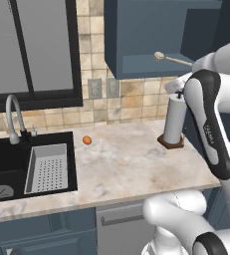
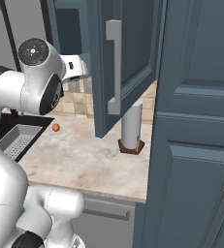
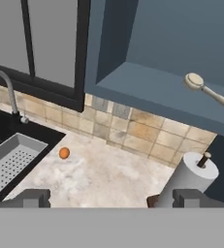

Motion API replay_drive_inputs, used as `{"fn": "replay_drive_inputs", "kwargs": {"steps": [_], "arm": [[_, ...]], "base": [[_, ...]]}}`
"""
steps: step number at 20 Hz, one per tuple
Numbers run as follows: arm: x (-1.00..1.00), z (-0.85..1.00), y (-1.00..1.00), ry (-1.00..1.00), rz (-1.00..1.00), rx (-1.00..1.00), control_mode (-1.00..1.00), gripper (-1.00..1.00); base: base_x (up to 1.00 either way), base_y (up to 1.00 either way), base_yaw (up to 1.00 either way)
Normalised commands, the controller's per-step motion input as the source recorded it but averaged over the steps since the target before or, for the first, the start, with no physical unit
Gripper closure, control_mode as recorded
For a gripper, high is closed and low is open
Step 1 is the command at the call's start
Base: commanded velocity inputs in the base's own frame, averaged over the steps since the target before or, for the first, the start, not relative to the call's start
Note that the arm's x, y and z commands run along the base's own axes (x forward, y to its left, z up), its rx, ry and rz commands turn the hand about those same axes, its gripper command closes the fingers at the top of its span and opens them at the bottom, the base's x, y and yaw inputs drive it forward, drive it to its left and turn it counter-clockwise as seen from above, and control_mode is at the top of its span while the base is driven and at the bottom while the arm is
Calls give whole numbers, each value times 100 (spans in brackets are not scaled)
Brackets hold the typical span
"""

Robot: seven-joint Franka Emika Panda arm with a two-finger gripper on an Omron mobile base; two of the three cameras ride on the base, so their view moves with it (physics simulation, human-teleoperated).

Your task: Open the cabinet. Pick the dish brush and place it next to the sink. Then close the cabinet.

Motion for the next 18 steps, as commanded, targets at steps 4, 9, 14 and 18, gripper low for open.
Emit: {"fn": "replay_drive_inputs", "kwargs": {"steps": [4, 9, 14, 18], "arm": [[41, 0, -6, 0, 0, -13, -100, -100], [28, 0, -19, 0, 0, -6, -100, -100], [35, 1, -29, 0, 0, -2, -100, -100], [41, 11, -23, 0, 0, 0, -100, -100]], "base": [[0, 0, 0], [0, 0, 0], [0, 0, 0], [0, 0, 0]]}}
